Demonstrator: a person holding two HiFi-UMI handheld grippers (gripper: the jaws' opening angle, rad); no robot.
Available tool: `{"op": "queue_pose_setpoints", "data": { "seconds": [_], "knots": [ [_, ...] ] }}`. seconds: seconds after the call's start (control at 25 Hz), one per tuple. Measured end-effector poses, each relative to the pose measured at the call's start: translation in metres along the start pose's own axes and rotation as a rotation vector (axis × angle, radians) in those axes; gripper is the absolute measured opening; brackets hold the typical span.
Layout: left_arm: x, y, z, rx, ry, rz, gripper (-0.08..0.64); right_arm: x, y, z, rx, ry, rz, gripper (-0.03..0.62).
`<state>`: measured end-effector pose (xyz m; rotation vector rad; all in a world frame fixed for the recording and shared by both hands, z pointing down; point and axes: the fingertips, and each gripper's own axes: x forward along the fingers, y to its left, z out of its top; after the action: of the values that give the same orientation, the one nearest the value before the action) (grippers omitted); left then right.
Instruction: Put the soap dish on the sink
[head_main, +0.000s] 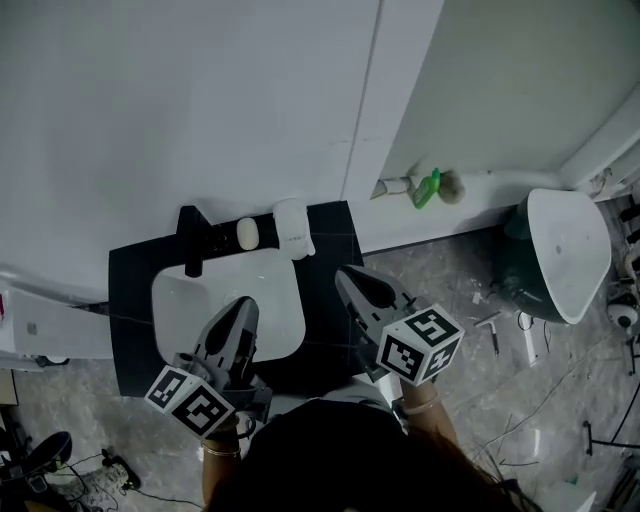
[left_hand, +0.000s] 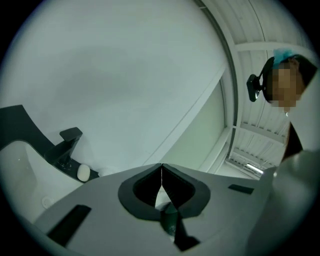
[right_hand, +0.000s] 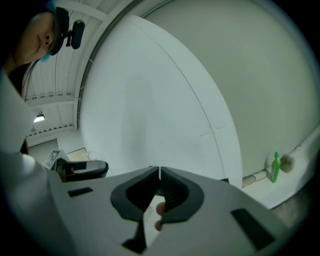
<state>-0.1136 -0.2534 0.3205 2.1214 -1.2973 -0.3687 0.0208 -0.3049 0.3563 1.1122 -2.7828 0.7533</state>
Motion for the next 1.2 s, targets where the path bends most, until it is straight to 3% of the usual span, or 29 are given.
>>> {"op": "queue_pose_setpoints", "data": {
  "seconds": [0.12, 0.28, 0.72, 1.2],
  "knots": [
    [-0.012, -0.019, -0.010, 0.015, 0.031, -0.035, 0.003, -0.015, 0.012, -0.004, -0.021, 0.009, -0.009, 0.021],
    [-0.018, -0.020, -0.020, 0.060, 0.032, 0.001, 0.003, -0.020, 0.023, -0.015, -0.028, 0.035, 0.001, 0.020],
    [-0.020, -0.013, -0.026, 0.028, 0.030, 0.029, 0.003, -0.021, 0.030, -0.012, -0.009, -0.002, 0.050, 0.018],
    [-0.014, -0.001, -0.023, 0.015, 0.052, 0.017, 0.003, -0.006, 0.028, -0.016, -0.025, 0.023, 0.021, 0.018]
  ]
}}
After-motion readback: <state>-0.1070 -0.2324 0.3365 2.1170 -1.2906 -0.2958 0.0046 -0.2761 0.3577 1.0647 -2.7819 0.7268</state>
